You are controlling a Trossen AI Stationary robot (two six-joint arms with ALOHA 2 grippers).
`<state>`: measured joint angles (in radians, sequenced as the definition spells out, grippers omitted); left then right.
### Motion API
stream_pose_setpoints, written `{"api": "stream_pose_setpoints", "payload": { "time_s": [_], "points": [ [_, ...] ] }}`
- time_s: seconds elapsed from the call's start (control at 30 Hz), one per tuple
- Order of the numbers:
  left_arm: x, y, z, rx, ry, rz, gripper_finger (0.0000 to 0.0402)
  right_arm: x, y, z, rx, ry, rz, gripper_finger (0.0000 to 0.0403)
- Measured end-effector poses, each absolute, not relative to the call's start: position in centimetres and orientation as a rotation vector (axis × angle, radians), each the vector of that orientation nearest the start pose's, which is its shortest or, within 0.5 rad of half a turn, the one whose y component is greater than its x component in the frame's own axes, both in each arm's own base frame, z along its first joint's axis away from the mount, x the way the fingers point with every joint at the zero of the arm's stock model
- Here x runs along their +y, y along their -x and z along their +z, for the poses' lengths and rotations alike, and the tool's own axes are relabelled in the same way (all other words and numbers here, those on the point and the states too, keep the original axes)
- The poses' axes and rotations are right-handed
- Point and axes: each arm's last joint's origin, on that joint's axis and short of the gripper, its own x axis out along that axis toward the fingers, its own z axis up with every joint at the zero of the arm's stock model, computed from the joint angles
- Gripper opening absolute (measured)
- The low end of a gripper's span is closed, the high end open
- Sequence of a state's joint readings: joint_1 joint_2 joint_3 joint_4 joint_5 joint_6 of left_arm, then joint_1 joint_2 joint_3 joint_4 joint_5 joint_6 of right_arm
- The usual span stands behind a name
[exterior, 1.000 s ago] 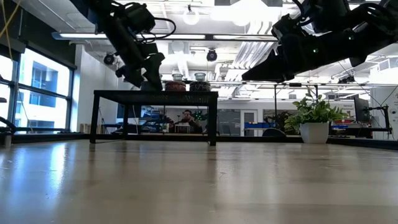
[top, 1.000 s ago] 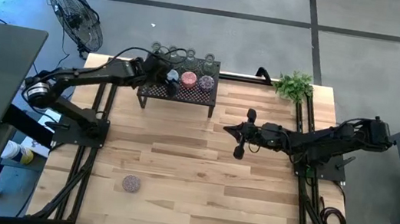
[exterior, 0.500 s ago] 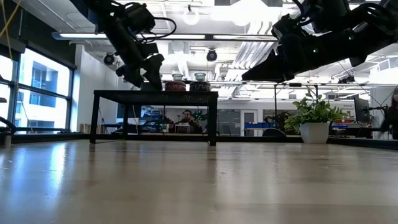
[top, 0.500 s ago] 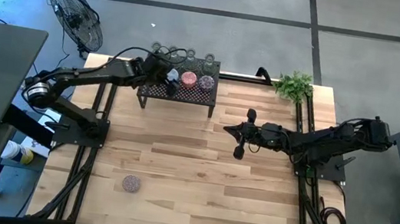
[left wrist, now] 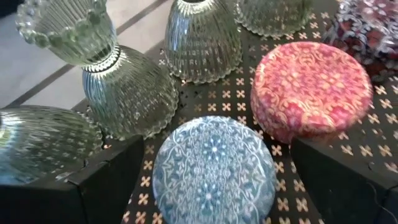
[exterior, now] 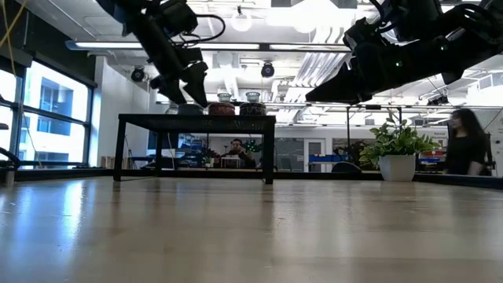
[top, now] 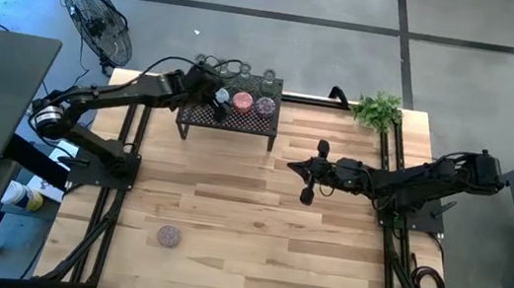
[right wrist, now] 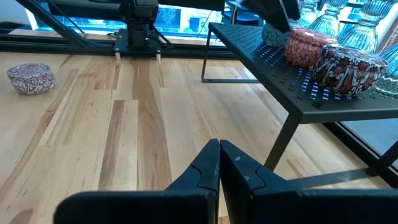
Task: Pick & Place candle stick holders
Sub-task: Put the red scented candle on the shelf
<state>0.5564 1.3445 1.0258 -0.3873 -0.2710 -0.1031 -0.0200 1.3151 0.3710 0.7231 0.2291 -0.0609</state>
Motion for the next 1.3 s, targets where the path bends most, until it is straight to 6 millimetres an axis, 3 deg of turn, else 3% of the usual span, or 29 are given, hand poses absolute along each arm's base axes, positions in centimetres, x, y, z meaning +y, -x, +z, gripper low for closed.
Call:
{"api": "stream_pose_setpoints", "payload": {
  "time_s": [0.3,0.47,0.57,0.67,0.8,0.9,1.0,1.13,1.3],
  "points": [
    [14.9,-23.0,31.2,0.850,0.193,0.704,0.0375,-1.1,-23.9,17.5,0.228,0.085,-0.241,0.0001],
    [13.8,-23.0,31.0,0.906,0.312,0.514,0.0358,-1.1,-23.9,17.5,0.228,0.086,-0.241,0.0002],
    [12.4,-23.3,30.6,0.969,0.282,0.583,0.0340,-1.1,-23.9,17.5,0.228,0.085,-0.241,0.0002],
    [9.9,-23.8,31.1,0.969,0.164,0.667,0.0285,-1.1,-23.9,17.5,0.228,0.084,-0.241,0.0001],
    [5.3,-24.4,32.2,0.913,0.009,0.621,0.0171,-1.1,-23.9,17.5,0.228,0.081,-0.241,0.0002],
    [3.2,-24.7,32.1,0.912,0.036,0.507,0.0089,-1.1,-23.9,17.5,0.223,0.048,-0.244,0.0001],
    [2.4,-25.5,31.6,0.917,0.083,0.429,0.0026,-0.9,-23.9,17.5,0.223,0.043,-0.238,0.0001],
    [0.8,-26.1,30.5,0.972,0.130,0.369,0.0008,-0.7,-23.9,17.5,0.224,0.057,-0.225,0.0002],
    [-3.3,-25.6,28.5,1.004,0.145,0.300,0.0003,-0.6,-23.9,17.5,0.224,0.060,-0.221,0.0001]
  ]
}}
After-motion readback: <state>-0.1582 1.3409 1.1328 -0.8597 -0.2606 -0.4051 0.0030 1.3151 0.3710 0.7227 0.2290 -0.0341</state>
